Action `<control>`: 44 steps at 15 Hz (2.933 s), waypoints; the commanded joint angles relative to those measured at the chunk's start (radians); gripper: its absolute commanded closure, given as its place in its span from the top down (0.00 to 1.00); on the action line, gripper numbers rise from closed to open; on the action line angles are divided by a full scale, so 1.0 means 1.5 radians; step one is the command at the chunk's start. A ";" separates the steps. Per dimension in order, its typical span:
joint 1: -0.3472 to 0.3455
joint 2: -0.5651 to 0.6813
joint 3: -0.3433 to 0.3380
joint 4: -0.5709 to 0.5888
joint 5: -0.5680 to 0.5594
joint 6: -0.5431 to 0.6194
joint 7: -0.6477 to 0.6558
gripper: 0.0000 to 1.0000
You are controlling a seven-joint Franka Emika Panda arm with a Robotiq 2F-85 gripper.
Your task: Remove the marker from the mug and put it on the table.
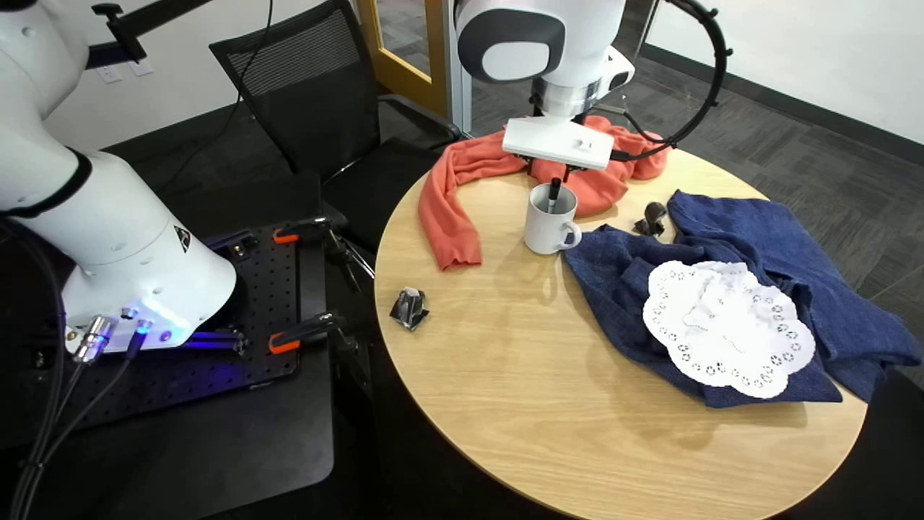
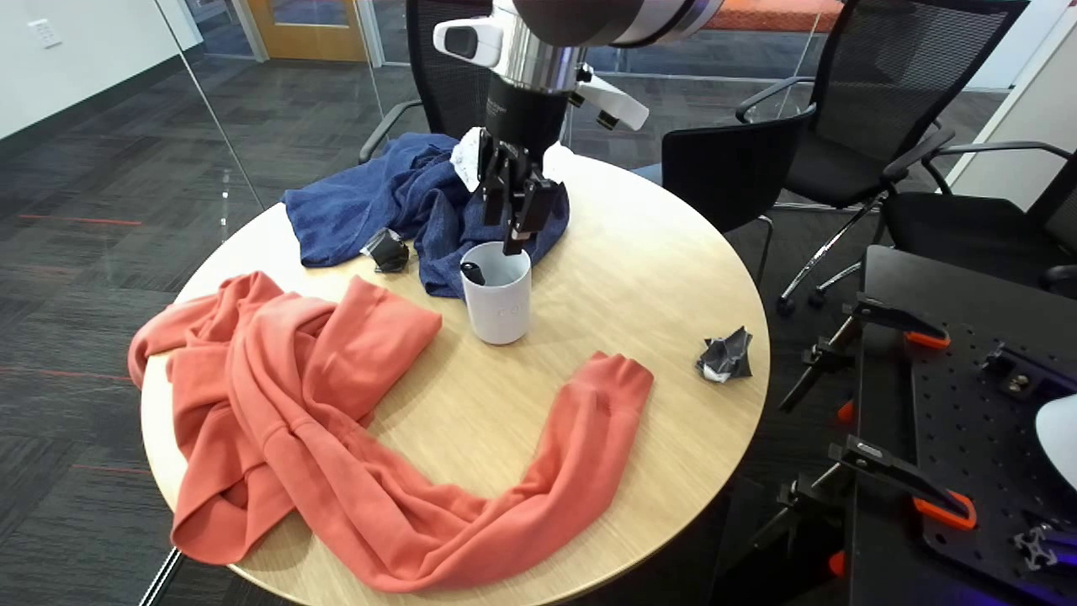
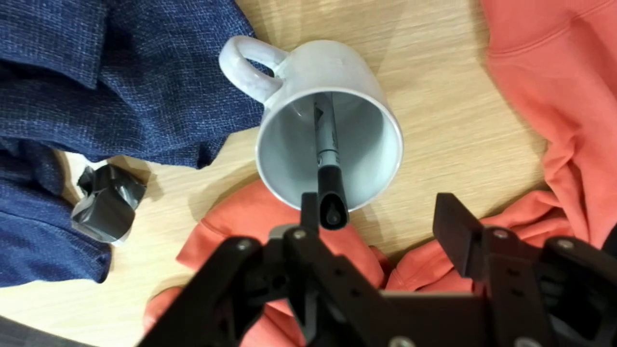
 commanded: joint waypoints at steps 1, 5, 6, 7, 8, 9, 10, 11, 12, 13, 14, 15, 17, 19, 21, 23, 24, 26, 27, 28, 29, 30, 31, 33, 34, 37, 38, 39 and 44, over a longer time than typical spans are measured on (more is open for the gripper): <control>-0.009 0.022 0.006 0.020 -0.021 0.017 0.003 0.60; -0.001 0.044 0.000 0.037 -0.047 0.025 0.018 0.52; 0.000 0.049 -0.001 0.041 -0.053 0.025 0.021 0.51; 0.000 0.054 -0.001 0.045 -0.059 0.025 0.022 0.50; 0.000 0.060 -0.001 0.050 -0.064 0.024 0.024 0.47; -0.001 0.064 0.000 0.053 -0.068 0.024 0.024 0.48; -0.003 0.069 0.001 0.057 -0.070 0.024 0.023 0.46; -0.003 0.074 0.002 0.061 -0.071 0.023 0.023 0.46; -0.005 0.079 0.003 0.065 -0.072 0.024 0.021 0.45; -0.005 0.084 0.004 0.069 -0.073 0.023 0.021 0.45; -0.005 0.088 0.004 0.072 -0.075 0.022 0.021 0.44; -0.005 0.092 0.005 0.076 -0.077 0.021 0.020 0.43; -0.005 0.100 0.005 0.082 -0.083 0.019 0.021 0.39; -0.005 0.107 0.006 0.087 -0.088 0.017 0.022 0.39; -0.006 0.112 0.008 0.092 -0.090 0.017 0.022 0.40; -0.007 0.116 0.010 0.096 -0.091 0.016 0.021 0.42; -0.007 0.118 0.011 0.098 -0.091 0.016 0.021 0.44; -0.009 0.122 0.015 0.103 -0.089 0.015 0.019 0.44; -0.008 0.124 0.016 0.106 -0.089 0.015 0.019 0.44; -0.009 0.125 0.018 0.108 -0.089 0.014 0.018 0.43; -0.009 0.127 0.019 0.110 -0.089 0.014 0.017 0.42; -0.010 0.129 0.021 0.112 -0.088 0.013 0.017 0.39; -0.010 0.130 0.022 0.113 -0.088 0.013 0.016 0.37; -0.011 0.133 0.025 0.116 -0.088 0.012 0.015 0.30; -0.010 0.134 0.026 0.117 -0.088 0.011 0.015 0.20; -0.009 0.135 0.025 0.117 -0.090 0.013 0.019 0.04; -0.010 0.134 0.024 0.115 -0.089 0.013 0.019 0.05; -0.011 0.129 0.024 0.110 -0.088 0.015 0.020 0.05; -0.022 0.077 0.031 0.065 -0.077 0.037 0.021 0.05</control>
